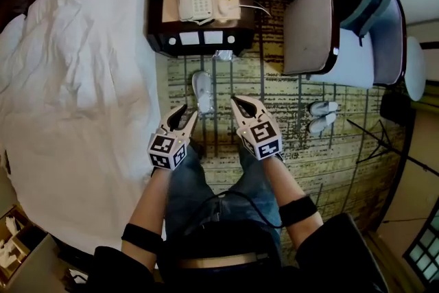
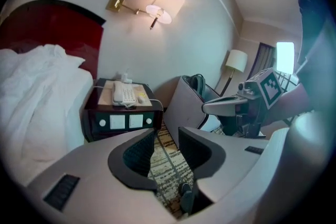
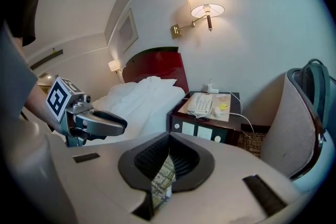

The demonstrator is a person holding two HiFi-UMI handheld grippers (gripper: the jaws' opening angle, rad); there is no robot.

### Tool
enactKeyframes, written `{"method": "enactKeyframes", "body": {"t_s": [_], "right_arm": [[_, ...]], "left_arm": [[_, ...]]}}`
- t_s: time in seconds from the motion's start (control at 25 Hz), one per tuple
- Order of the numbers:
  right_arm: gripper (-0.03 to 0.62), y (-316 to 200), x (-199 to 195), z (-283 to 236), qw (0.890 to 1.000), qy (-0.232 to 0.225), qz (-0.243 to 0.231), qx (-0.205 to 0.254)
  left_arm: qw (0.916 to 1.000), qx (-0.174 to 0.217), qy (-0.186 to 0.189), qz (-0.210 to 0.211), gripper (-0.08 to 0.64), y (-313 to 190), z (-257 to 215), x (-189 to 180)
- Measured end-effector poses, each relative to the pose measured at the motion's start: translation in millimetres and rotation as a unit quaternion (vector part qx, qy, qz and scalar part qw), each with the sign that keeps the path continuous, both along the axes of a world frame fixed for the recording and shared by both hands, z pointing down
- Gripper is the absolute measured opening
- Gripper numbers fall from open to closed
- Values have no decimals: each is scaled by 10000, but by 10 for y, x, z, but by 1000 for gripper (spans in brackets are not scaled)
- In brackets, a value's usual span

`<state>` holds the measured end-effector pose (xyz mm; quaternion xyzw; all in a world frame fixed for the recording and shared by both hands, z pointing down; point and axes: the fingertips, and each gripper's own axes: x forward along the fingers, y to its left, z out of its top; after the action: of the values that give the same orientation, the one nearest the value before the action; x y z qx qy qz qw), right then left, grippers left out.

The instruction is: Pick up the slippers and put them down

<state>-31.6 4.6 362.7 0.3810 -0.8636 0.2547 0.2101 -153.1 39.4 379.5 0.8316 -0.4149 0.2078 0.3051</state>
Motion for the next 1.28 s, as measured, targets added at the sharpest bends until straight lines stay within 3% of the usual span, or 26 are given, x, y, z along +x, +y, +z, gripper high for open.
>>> {"method": "enactKeyframes", "body": {"t_s": [0.28, 0.84, 1.04, 1.28], "right_arm": [[0, -98, -356, 1454, 9992, 183, -174, -324], [0, -154, -939, 4258, 9958, 505, -516, -571], [1, -161, -1084, 5072, 9949, 588, -554, -611], [2, -171, -1131, 5870, 9947, 627, -508, -639]], "left_arm": [[9966, -708, 153, -381, 192, -40, 1579, -200], [9776, -1931, 363, -759, 259, 154, 4982, -532], [9712, -2225, 265, -809, 269, 232, 5890, -657], [9667, -2465, 381, -573, 306, 379, 6789, -596]]}}
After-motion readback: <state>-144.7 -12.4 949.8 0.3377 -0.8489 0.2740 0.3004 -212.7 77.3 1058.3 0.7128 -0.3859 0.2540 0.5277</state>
